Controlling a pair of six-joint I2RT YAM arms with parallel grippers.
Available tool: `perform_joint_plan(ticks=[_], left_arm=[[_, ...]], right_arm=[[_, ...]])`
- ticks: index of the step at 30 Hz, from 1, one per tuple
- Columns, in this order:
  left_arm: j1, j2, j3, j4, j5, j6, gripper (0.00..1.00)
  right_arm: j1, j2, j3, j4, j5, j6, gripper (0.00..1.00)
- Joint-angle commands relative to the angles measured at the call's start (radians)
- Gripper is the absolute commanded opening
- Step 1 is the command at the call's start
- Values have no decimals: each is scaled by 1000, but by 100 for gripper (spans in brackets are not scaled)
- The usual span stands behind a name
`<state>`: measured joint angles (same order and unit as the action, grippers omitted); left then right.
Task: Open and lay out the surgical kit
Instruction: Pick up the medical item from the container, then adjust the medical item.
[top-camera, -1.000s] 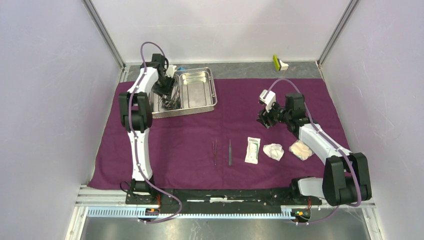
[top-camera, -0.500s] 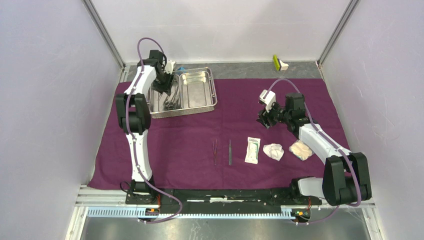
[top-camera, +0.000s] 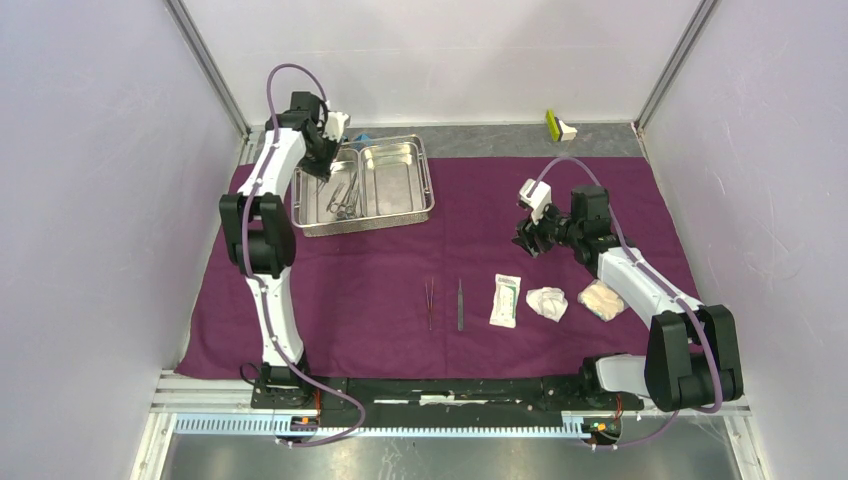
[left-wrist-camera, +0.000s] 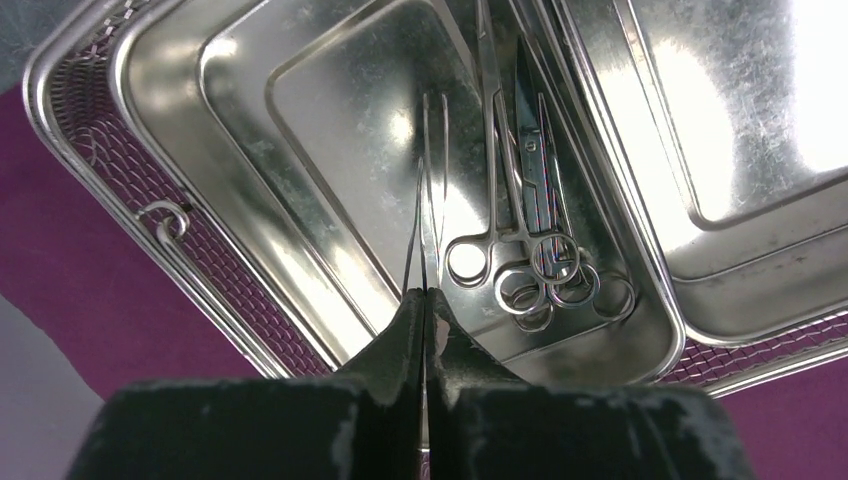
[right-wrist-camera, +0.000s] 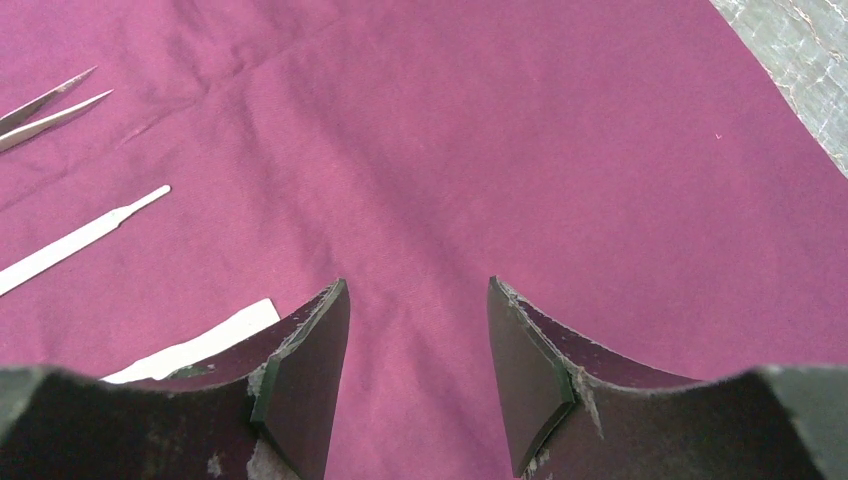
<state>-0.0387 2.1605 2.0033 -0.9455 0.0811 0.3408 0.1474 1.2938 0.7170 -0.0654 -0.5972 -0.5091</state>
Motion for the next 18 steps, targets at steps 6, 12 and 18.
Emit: perform_joint_plan(ticks=[6, 12, 18], left_arm=[[-6, -160, -109, 12, 284, 174, 2], [-103, -346, -287, 50, 409, 337, 2], [-291, -566, -473, 104, 451, 437, 2]], right_arm=[[27, 4, 81, 37, -72, 56, 59], [98, 42, 209, 9, -131, 90, 59], [181, 72, 285, 88, -245, 212, 59]])
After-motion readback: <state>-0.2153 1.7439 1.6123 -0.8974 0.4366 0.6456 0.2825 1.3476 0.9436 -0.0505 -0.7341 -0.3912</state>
